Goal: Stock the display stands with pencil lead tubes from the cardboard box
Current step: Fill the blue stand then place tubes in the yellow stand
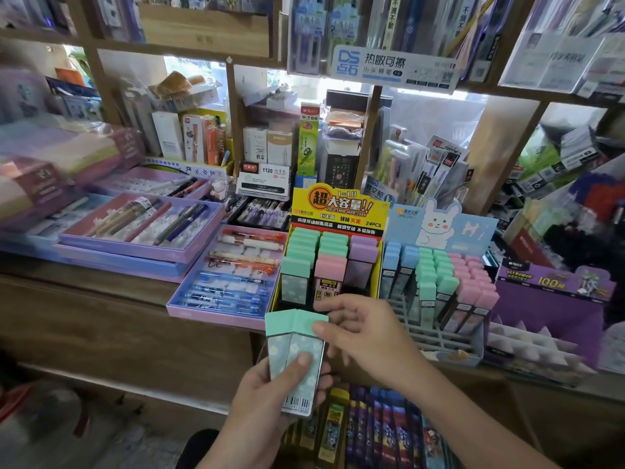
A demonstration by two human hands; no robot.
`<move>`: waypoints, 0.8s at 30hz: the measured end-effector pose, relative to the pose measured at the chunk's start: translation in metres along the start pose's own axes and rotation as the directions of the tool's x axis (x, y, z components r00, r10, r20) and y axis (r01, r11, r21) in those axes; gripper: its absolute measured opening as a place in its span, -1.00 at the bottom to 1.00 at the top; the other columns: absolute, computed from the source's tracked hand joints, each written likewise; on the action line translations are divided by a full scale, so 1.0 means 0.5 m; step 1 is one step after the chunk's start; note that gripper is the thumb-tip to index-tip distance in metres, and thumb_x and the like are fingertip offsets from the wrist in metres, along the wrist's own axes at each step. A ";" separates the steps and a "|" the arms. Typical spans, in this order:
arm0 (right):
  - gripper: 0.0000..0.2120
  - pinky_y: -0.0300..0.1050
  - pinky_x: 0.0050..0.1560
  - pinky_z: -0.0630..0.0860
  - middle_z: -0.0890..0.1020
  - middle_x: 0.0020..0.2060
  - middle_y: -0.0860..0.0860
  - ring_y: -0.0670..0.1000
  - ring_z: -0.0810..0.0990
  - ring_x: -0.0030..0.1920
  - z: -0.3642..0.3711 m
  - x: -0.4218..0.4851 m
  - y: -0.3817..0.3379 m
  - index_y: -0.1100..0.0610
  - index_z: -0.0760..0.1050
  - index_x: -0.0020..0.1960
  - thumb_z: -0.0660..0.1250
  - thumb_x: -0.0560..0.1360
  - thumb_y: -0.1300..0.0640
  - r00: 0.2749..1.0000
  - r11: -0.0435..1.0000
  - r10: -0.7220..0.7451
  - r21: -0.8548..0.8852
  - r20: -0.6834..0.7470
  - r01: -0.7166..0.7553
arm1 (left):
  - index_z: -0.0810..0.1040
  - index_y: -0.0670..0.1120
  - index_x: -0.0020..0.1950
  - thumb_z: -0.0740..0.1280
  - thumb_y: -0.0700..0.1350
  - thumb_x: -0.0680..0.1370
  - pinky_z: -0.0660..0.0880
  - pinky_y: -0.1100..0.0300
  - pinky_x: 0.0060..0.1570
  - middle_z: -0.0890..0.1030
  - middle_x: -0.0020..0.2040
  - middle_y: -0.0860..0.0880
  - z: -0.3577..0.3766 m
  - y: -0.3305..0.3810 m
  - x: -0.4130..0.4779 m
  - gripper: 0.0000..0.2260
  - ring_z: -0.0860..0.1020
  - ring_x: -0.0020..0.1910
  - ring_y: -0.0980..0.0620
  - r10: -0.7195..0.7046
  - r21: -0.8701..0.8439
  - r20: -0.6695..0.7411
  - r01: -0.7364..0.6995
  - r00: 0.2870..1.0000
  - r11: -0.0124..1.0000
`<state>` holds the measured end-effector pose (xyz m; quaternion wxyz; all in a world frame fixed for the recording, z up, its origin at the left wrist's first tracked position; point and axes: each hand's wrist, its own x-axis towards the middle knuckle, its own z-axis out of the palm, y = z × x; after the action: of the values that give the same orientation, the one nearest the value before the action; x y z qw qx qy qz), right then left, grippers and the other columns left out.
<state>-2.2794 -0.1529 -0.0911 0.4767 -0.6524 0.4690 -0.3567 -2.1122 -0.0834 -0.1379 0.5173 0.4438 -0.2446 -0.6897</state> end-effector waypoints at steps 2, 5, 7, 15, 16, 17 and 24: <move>-0.80 -0.11 -0.36 0.58 0.73 -0.16 0.10 0.02 0.67 -0.32 0.001 0.002 -0.002 0.10 0.65 0.14 0.51 0.52 0.20 1.000 1.000 0.012 0.004 -0.005 -0.011 | 0.75 -0.13 0.07 0.53 -0.10 0.39 0.67 0.11 -0.22 0.72 0.06 -0.32 -0.002 -0.001 0.002 -0.73 0.74 -0.08 -0.18 0.010 0.010 0.006 -0.011 1.000 1.000; -0.82 -0.15 -0.36 0.58 0.73 -0.19 0.11 0.01 0.66 -0.33 -0.006 0.005 -0.007 0.15 0.66 0.09 0.52 0.50 0.24 1.000 0.999 0.017 0.033 -0.013 -0.017 | 0.75 -0.09 0.08 0.57 -0.03 0.34 0.67 0.09 -0.19 0.72 0.08 -0.31 -0.008 -0.004 0.007 -0.67 0.74 -0.06 -0.19 0.015 0.012 0.001 -0.015 1.000 1.000; -0.84 -0.19 -0.37 0.57 0.73 -0.21 0.10 -0.01 0.66 -0.33 -0.014 0.008 -0.012 0.14 0.67 0.07 0.52 0.50 0.25 0.999 0.999 0.008 0.050 -0.041 -0.006 | 0.75 -0.06 0.06 0.58 0.03 0.32 0.66 0.06 -0.18 0.72 0.08 -0.30 -0.013 -0.005 0.010 -0.65 0.74 -0.04 -0.23 0.005 -0.014 -0.020 -0.005 1.000 1.000; -0.84 -0.17 -0.28 0.61 0.72 -0.23 0.10 0.04 0.67 -0.31 -0.055 0.034 -0.047 0.07 0.68 0.05 0.52 0.50 0.25 0.962 0.983 -0.113 0.112 -0.249 0.144 | 0.64 -0.26 0.18 0.38 0.07 0.41 0.66 0.08 -0.31 0.72 0.05 -0.34 -0.020 -0.014 0.028 -0.50 0.74 -0.07 -0.25 -0.045 -0.137 -0.058 0.037 0.997 0.990; -0.84 -0.16 -0.27 0.63 0.72 -0.21 0.10 0.05 0.68 -0.30 -0.056 0.038 -0.052 0.08 0.68 0.04 0.52 0.50 0.26 0.955 0.979 -0.128 0.122 -0.267 0.166 | 0.65 -0.26 0.18 0.38 0.07 0.41 0.67 0.08 -0.29 0.71 0.06 -0.33 -0.023 -0.015 0.029 -0.51 0.74 -0.04 -0.25 -0.034 -0.136 -0.062 0.025 0.998 0.990; -0.84 -0.17 -0.26 0.64 0.72 -0.21 0.10 0.05 0.69 -0.28 -0.055 0.042 -0.056 0.09 0.67 0.04 0.52 0.49 0.27 0.949 0.975 -0.140 0.128 -0.283 0.182 | 0.67 -0.26 0.16 0.39 0.07 0.42 0.67 0.08 -0.28 0.71 0.07 -0.33 -0.025 -0.016 0.029 -0.53 0.74 -0.03 -0.26 -0.023 -0.135 -0.065 0.014 0.998 0.991; -0.81 -0.23 -0.11 0.67 0.71 -0.17 -0.05 -0.04 0.73 -0.20 -0.025 0.063 -0.065 0.02 0.64 0.03 0.45 0.55 0.30 0.934 0.964 -0.262 -0.033 -0.243 0.262 | 0.65 -0.24 0.17 0.39 0.01 0.47 0.68 0.10 -0.27 0.73 0.04 -0.31 -0.022 -0.008 0.019 -0.60 0.75 -0.07 -0.21 0.041 -0.117 -0.099 -0.052 0.994 0.992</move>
<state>-2.2725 -0.1830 -0.0560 0.3635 -0.6600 0.4329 -0.4949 -2.1050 -0.0895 -0.1497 0.5701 0.4388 -0.1880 -0.6687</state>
